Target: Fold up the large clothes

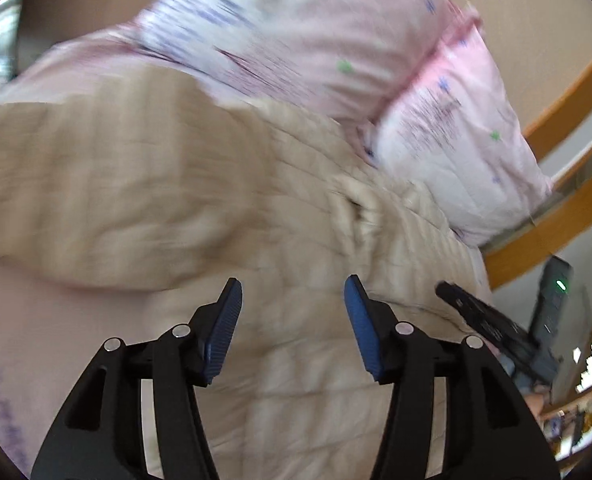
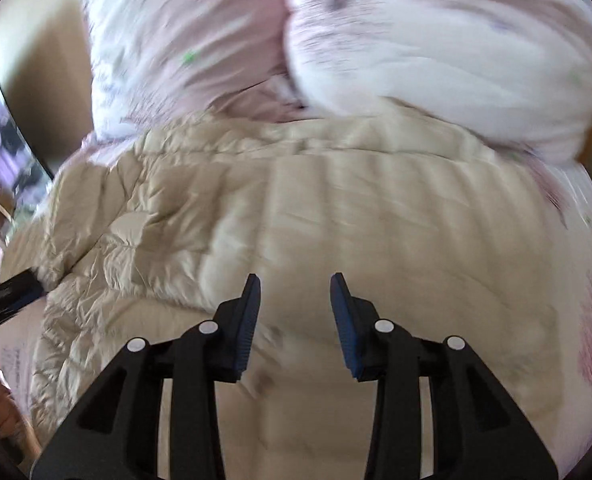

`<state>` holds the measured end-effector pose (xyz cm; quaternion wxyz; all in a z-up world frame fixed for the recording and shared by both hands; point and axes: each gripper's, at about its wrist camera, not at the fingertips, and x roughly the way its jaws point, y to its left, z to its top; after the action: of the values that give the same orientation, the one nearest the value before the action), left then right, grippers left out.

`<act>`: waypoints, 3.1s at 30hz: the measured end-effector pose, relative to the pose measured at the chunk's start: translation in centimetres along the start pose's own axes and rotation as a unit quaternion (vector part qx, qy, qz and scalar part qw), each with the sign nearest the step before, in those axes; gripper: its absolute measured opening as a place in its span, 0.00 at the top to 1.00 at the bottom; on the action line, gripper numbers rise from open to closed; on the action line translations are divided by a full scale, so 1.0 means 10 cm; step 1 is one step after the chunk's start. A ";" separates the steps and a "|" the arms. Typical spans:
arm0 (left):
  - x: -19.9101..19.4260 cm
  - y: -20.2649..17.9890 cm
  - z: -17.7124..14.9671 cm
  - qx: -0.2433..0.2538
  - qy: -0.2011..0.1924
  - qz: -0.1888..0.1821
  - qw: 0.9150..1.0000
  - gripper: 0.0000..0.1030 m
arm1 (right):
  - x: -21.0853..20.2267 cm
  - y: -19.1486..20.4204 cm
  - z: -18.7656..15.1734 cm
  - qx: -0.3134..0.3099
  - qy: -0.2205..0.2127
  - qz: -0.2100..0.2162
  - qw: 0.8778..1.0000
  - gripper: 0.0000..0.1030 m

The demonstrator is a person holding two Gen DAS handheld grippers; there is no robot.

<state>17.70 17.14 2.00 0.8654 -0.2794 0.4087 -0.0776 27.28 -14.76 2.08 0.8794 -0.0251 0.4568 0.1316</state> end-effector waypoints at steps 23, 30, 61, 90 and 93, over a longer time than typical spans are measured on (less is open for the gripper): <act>-0.86 2.33 0.13 -0.378 -0.145 0.025 0.914 0.49 | -0.17 0.03 -0.15 0.034 0.048 0.051 0.997 0.36; -0.91 2.44 0.20 -0.384 -0.154 0.044 0.909 0.94 | -0.17 0.00 -0.20 0.028 0.052 0.053 0.997 0.36; 0.64 -1.54 -0.03 0.136 0.034 -0.083 0.987 0.95 | -0.47 -0.89 -0.45 0.114 0.019 0.026 0.993 0.36; 0.57 0.00 0.07 -0.018 0.060 -0.028 0.998 0.29 | -0.25 0.58 -0.04 -0.086 -0.058 0.009 0.995 0.95; 0.56 -0.03 0.07 -0.009 0.057 -0.031 0.998 0.29 | -0.42 0.21 -0.01 0.001 -0.077 0.038 0.996 0.95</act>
<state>21.87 15.12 -1.20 0.8352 -0.2945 0.4495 -0.1170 24.38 -13.65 5.56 0.9062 0.0033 0.3889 0.1661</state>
